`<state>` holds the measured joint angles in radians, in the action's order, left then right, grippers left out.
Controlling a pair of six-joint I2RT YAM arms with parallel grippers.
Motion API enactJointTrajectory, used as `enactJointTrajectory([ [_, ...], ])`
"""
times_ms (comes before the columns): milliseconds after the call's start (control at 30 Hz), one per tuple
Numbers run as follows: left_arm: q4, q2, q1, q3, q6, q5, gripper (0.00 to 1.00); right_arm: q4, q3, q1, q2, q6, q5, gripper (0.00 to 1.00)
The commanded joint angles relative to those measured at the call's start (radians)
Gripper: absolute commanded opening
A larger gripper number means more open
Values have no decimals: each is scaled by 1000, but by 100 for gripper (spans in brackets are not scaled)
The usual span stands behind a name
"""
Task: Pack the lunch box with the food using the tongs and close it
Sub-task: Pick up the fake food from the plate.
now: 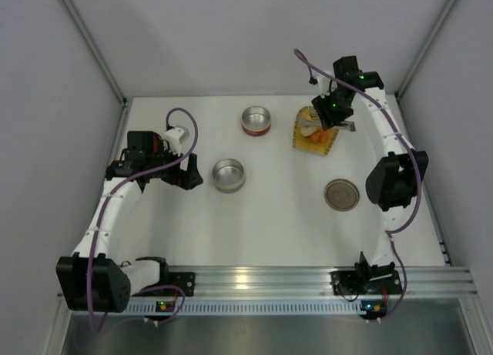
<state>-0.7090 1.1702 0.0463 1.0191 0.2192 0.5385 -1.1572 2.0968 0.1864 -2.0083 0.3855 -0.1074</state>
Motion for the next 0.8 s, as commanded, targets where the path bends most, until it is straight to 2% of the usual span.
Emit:
enactJointTrajectory([
  [0, 6, 3, -6, 35, 12, 18, 98, -61, 54, 28, -13, 10, 28, 47],
  [400, 13, 3, -6, 30, 12, 17, 98, -76, 54, 38, -49, 9, 55, 48],
  [767, 17, 6, -6, 29, 8, 11, 98, -90, 55, 50, -32, 29, 84, 36],
])
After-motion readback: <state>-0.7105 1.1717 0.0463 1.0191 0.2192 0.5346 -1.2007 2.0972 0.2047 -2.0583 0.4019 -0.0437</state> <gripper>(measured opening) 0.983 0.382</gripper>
